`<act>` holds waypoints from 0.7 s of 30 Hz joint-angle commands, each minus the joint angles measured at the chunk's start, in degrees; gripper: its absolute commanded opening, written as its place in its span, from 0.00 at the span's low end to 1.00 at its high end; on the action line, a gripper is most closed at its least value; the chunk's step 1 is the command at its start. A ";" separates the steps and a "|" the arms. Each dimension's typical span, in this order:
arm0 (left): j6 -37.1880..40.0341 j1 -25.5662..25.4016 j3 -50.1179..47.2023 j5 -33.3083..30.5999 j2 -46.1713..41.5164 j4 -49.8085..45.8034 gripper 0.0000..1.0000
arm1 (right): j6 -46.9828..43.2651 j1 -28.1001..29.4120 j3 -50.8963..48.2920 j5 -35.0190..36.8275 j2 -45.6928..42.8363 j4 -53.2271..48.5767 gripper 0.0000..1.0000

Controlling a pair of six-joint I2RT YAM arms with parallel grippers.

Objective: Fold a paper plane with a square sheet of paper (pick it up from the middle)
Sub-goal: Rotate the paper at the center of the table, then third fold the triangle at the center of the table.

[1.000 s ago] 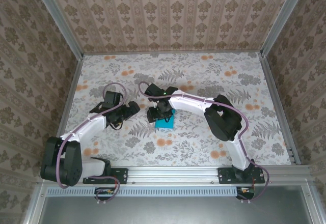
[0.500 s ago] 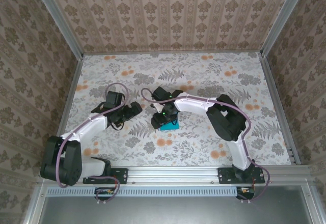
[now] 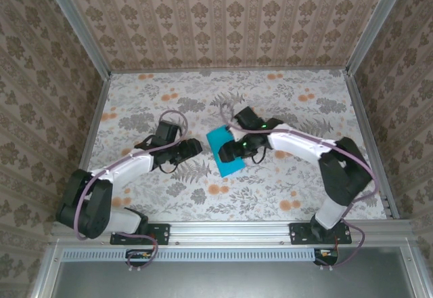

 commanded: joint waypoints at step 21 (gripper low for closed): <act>-2.95 -10.31 8.98 4.39 16.35 11.29 0.30 | 9.98 -11.48 -16.04 -20.12 0.11 15.40 0.66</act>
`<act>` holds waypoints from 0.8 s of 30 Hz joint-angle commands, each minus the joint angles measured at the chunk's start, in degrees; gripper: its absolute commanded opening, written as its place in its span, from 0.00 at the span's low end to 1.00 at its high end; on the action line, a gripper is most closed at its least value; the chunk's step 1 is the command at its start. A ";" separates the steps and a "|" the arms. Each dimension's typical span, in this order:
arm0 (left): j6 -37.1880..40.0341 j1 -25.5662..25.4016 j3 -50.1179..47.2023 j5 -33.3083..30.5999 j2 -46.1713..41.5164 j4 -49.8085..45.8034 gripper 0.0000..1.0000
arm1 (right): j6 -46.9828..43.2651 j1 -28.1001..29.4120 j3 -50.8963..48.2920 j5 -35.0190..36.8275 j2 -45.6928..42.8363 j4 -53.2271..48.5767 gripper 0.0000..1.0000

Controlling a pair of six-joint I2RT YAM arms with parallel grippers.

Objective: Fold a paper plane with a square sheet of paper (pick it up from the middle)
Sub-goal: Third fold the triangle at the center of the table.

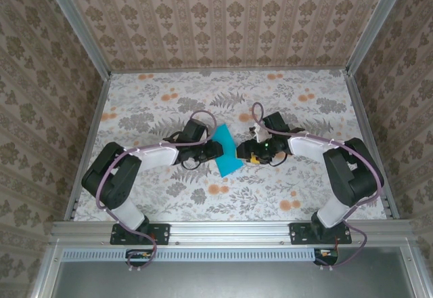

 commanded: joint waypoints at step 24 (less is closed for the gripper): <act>-0.94 -0.87 2.62 0.84 4.28 1.92 0.27 | 6.35 0.59 -2.96 -0.92 -0.15 -1.40 0.07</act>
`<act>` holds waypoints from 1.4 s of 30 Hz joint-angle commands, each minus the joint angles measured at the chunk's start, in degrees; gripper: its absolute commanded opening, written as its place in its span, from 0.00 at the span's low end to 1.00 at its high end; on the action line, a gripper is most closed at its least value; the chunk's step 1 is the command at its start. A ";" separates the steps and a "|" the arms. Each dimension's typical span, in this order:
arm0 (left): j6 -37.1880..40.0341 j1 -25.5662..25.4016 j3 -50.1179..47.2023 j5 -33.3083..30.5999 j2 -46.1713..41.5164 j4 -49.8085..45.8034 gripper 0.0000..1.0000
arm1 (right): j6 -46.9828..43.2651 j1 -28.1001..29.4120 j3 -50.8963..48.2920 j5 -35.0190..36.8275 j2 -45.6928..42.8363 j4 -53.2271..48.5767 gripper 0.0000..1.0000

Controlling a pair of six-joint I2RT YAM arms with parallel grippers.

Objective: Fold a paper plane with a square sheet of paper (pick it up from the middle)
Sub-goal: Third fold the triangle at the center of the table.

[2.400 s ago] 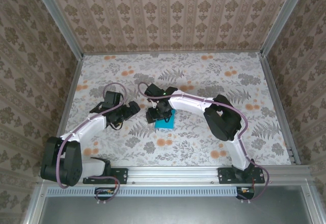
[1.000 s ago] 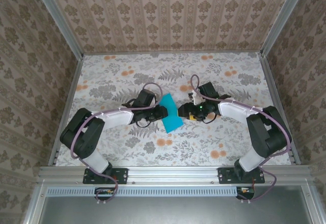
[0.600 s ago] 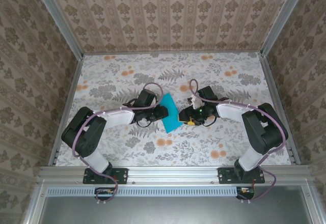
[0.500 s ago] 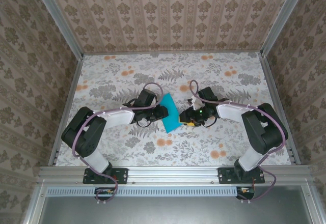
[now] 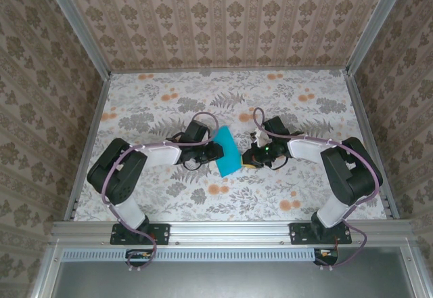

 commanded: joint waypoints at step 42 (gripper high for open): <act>1.82 0.24 5.23 -5.72 -0.75 -6.91 0.22 | 17.39 7.12 7.12 6.56 6.95 6.86 0.02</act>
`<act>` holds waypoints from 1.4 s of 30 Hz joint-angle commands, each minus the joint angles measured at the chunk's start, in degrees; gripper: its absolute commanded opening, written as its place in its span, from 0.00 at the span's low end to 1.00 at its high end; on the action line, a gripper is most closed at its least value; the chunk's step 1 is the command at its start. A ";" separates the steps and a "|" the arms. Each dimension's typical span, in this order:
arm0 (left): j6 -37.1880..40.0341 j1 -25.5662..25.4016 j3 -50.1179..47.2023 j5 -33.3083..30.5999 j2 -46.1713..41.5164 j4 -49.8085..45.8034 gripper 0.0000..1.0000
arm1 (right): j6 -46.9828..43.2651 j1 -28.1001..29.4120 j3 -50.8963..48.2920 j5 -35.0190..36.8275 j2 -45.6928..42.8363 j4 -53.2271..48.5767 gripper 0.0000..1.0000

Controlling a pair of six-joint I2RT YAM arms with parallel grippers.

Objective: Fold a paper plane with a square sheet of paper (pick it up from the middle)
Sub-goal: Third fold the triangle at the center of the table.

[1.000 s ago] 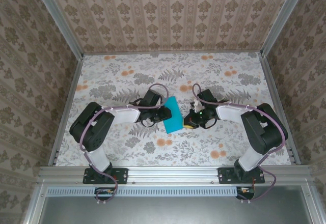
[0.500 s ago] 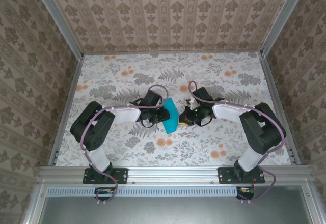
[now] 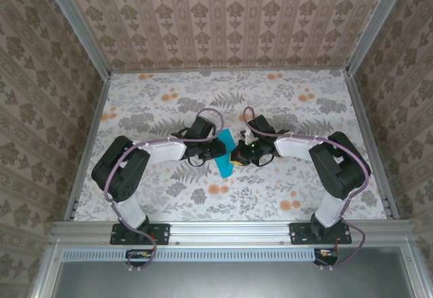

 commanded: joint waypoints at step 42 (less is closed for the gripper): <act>3.31 4.80 3.01 -1.36 1.12 -5.47 0.13 | 4.40 1.24 3.46 -2.14 9.14 11.99 0.02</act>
